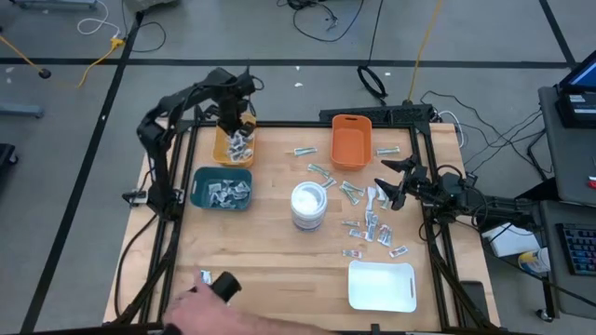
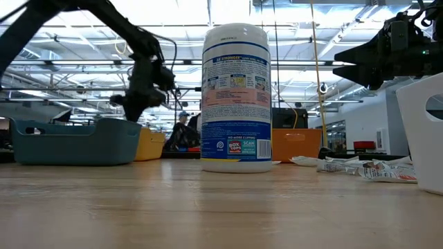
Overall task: Pick & Place First Aid Supplies
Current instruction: Put the black pad into the yellow bin
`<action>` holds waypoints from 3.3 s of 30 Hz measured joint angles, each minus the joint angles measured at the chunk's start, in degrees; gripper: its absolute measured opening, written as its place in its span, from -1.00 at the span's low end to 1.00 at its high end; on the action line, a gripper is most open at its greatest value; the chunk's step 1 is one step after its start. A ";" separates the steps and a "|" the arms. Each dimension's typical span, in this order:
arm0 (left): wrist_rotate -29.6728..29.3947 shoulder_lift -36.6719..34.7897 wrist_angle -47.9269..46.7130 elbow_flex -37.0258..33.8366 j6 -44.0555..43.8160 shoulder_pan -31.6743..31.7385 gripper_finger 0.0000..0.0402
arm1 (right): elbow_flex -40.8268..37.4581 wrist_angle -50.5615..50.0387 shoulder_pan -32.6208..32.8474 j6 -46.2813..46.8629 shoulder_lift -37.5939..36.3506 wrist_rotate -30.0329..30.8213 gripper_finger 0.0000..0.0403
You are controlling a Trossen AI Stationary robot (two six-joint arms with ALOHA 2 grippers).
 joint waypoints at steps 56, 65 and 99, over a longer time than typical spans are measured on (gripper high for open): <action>6.24 -36.05 7.73 -38.15 -50.18 -46.48 0.83 | 0.00 0.00 0.00 -0.02 0.01 -0.01 0.60; 9.11 -38.92 12.59 -43.53 -73.58 -68.68 0.76 | 0.00 0.00 0.01 -0.01 0.01 -0.01 0.60; 5.76 -30.76 29.04 -44.35 -121.86 -103.61 0.61 | -0.02 0.00 0.02 -0.01 0.00 -0.01 0.61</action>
